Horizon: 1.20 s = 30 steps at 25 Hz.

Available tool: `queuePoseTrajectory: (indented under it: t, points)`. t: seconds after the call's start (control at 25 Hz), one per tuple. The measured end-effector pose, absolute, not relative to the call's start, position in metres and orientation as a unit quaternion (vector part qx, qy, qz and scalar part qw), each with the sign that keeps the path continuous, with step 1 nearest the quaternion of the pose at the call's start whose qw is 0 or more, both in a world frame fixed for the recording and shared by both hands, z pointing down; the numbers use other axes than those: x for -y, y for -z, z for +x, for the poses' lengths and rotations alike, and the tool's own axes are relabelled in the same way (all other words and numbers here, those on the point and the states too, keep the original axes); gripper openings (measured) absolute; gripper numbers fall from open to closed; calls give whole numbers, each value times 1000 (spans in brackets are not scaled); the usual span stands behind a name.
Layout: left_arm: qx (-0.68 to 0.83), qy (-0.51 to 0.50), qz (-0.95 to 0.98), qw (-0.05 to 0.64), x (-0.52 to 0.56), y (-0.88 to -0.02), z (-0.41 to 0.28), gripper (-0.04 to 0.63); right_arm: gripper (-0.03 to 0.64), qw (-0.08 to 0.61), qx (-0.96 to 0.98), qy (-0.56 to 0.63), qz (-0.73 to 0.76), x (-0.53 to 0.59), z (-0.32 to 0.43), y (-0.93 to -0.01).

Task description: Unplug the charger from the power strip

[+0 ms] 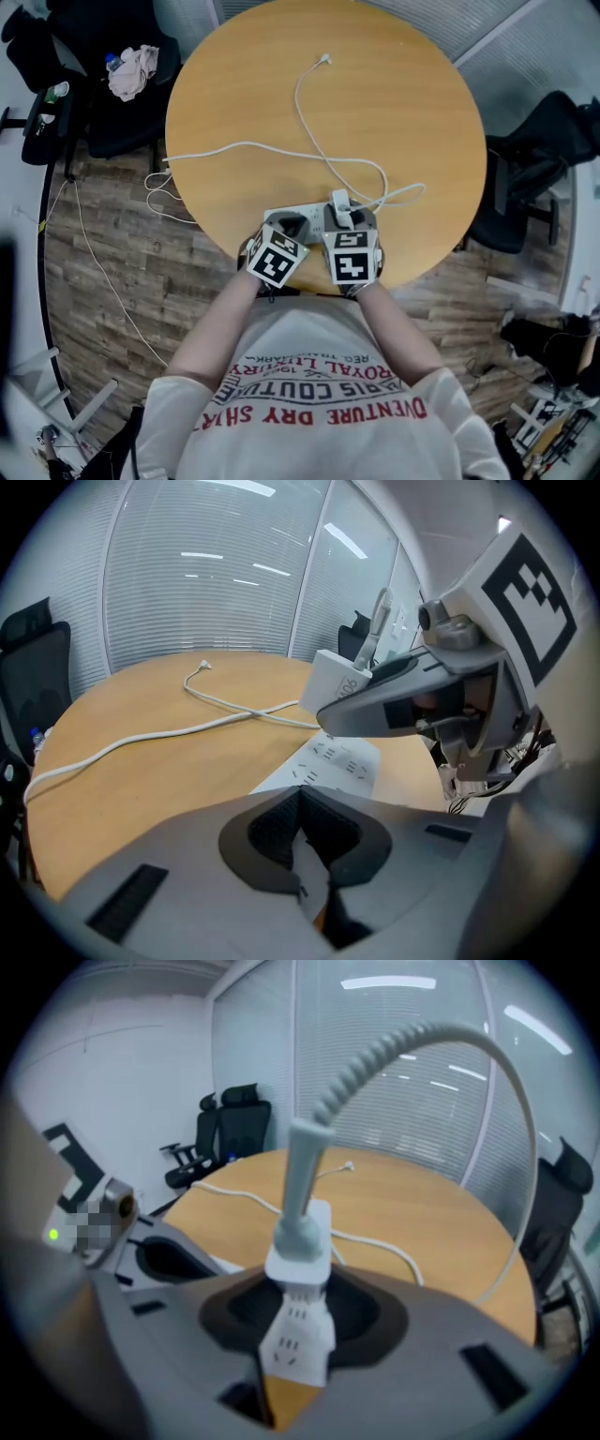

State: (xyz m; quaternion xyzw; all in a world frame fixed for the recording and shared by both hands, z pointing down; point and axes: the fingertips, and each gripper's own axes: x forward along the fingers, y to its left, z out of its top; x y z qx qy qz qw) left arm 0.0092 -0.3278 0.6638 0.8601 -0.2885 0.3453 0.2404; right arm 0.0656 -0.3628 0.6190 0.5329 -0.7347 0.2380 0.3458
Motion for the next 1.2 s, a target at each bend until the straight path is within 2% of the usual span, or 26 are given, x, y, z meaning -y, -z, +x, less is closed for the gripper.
queuePoseTrajectory:
  t: [0.52,0.72,1.2]
  points:
    - [294,-351,857,235,327,-667,8,34,155,289,754,-240,538,349,76,-579]
    - [307,-321,869,218,335,-633,8,34,155,263,768,-217,542,353,79,-552]
    - [368,-153,914,74,374,-466,-5,34,155,190,813,-138,533,370,64,-467]
